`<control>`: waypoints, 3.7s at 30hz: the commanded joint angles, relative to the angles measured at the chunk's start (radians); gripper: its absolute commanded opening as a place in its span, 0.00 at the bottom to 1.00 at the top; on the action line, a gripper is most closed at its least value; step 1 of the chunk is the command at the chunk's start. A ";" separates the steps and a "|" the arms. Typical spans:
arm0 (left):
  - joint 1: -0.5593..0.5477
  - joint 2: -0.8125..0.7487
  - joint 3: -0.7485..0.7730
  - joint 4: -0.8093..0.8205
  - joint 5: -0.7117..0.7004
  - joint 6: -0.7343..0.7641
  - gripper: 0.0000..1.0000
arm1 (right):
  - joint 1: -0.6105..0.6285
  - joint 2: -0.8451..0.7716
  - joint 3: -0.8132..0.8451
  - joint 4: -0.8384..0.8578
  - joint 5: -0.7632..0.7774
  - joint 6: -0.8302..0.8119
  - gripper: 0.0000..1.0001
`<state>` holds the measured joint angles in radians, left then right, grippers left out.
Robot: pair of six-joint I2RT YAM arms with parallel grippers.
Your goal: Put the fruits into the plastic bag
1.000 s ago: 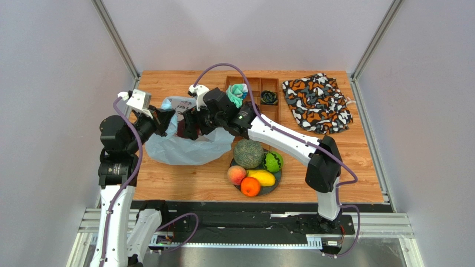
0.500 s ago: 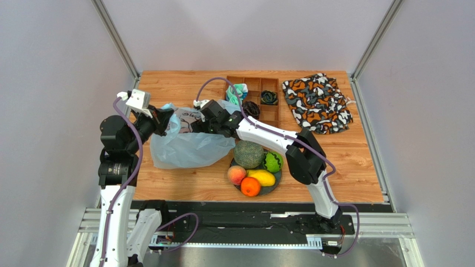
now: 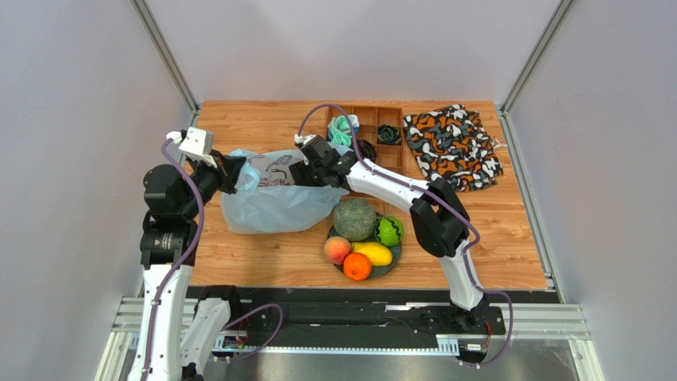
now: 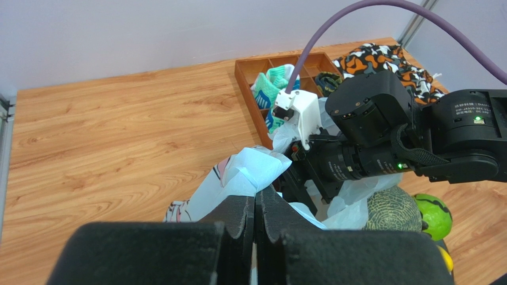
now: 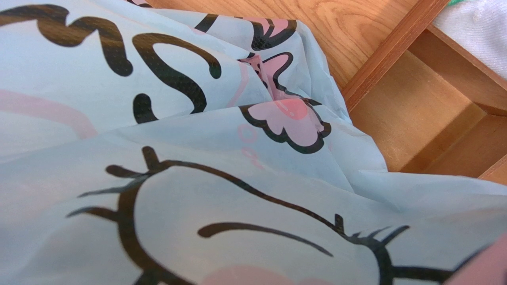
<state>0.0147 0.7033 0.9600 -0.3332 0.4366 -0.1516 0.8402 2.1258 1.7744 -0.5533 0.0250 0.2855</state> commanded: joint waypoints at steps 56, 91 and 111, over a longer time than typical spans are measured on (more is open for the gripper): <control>-0.002 0.001 0.010 -0.001 -0.061 -0.002 0.00 | -0.191 -0.914 -0.501 0.167 -0.102 -0.008 0.88; -0.001 0.007 0.013 -0.004 -0.065 -0.005 0.00 | -0.380 -0.888 -0.902 -0.024 -0.212 0.037 0.90; -0.001 0.007 0.011 -0.003 -0.062 -0.006 0.00 | -0.346 -0.859 -0.963 0.027 -0.249 0.052 0.94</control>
<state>0.0147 0.7143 0.9600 -0.3492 0.3607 -0.1535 0.4873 1.2625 0.8288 -0.5716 -0.1955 0.3214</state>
